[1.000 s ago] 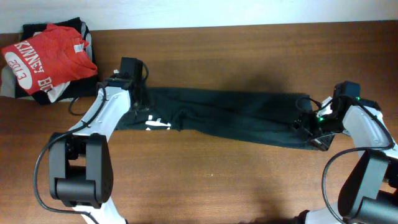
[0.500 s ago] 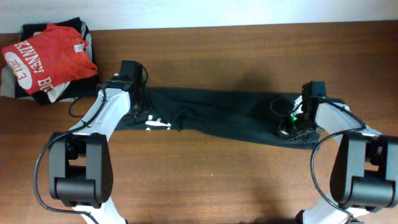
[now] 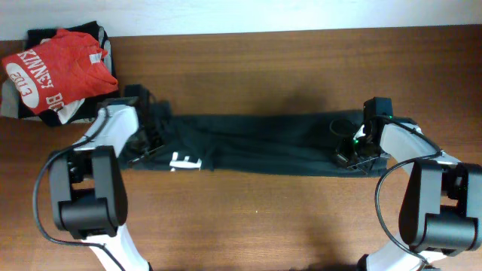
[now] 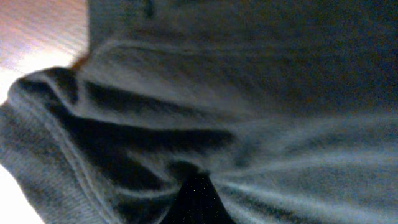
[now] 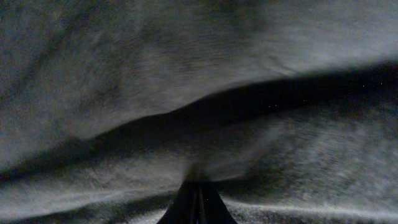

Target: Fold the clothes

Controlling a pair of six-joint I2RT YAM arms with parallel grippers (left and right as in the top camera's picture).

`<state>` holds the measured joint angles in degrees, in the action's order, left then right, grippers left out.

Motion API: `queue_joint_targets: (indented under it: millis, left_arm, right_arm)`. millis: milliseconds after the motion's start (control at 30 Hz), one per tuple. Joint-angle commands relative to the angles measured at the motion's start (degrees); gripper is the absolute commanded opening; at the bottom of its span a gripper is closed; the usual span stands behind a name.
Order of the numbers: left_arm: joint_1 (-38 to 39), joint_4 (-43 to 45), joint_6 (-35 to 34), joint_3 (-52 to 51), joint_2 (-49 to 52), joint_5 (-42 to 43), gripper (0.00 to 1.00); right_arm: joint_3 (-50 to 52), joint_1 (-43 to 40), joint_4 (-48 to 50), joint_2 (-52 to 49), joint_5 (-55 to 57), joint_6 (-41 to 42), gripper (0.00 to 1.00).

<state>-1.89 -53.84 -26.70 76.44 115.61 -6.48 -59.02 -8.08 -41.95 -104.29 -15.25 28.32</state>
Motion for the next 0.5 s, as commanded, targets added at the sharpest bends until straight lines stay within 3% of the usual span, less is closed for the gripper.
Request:
queue_joint_targets:
  millis: [0,167,333,367,467]
  left_arm:
    - [-6.7,-6.8,-4.2,-1.6,2.6,-1.4,0.01]
    - [-8.8,-12.3,-5.0,-1.6,-3.2,-1.3,0.01]
    - [-8.8,-13.3,-6.3,-1.6,-21.0,-1.2,0.01]
    - [-8.8,-12.0,-6.3,-1.6,-25.5,-0.3,0.01]
    - [-8.5,-9.7,-4.9,-1.6,-30.7,7.5,0.11]
  right_arm:
    - [1.3,-0.2,-1.7,-2.8,8.5,3.7,0.04]
    - [1.3,-0.2,-5.0,0.0,12.5,7.7,0.04]
    - [-0.3,-0.6,-6.6,11.3,23.3,8.8,0.04]
    - [-1.6,-1.0,-5.0,13.1,22.0,6.4,0.08]
    - [-4.9,-1.0,-4.1,13.7,9.4,-2.5,0.38]
